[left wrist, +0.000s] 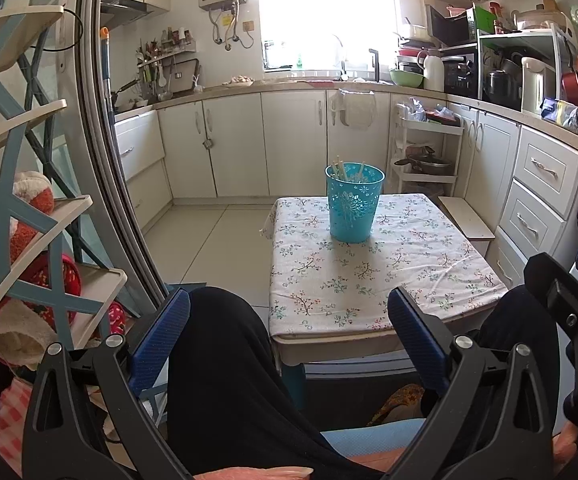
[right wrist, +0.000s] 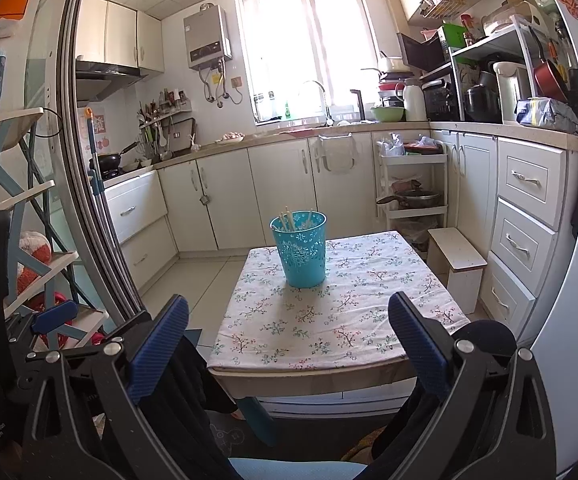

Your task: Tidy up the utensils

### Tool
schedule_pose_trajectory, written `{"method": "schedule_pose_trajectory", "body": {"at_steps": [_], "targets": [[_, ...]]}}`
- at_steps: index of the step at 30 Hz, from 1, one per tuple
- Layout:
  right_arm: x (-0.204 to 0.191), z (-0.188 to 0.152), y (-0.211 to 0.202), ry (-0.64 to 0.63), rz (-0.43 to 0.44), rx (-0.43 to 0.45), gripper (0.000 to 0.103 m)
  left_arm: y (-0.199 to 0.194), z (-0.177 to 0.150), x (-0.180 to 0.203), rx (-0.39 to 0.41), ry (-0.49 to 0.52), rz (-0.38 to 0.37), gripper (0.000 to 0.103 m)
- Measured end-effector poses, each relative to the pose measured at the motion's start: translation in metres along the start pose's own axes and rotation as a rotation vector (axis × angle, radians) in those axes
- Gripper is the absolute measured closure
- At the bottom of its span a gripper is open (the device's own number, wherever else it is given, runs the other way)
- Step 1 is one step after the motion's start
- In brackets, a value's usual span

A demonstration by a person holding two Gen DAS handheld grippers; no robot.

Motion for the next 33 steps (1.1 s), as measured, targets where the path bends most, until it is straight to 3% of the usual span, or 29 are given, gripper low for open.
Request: {"method": "schedule_pose_trajectory", "body": {"at_steps": [13,18,21,27,33], "targets": [[0.000,-0.002,0.009,-0.002,-0.007,-0.019,0.007,0.012,-0.001,-0.001,-0.025,-0.004,-0.004,0.008],[0.002,-0.007,0.032,0.002,-0.031,-0.073,0.007,0.025,0.002,-0.005,0.002,-0.006,0.029,0.008],[0.010,-0.009,0.054,0.015,-0.047,-0.122,0.007,0.051,0.004,-0.005,-0.051,0.006,0.026,0.008],[0.047,-0.001,0.134,0.005,-0.144,-0.182,0.007,0.121,0.014,0.003,-0.168,0.021,-0.025,0.008],[0.104,-0.010,0.279,-0.033,-0.235,-0.375,0.007,0.194,0.020,0.006,-0.252,0.018,-0.030,0.008]]}}
Point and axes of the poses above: each gripper's, at about its wrist camera, not at the fingertips, and y roughly the way its jaws point, x to its right, z to its top, the point moved 5 cm from there along y, roughly the way its jaws point, and after that the axes turned 4 degrees about -z, right-handed, at the moved point
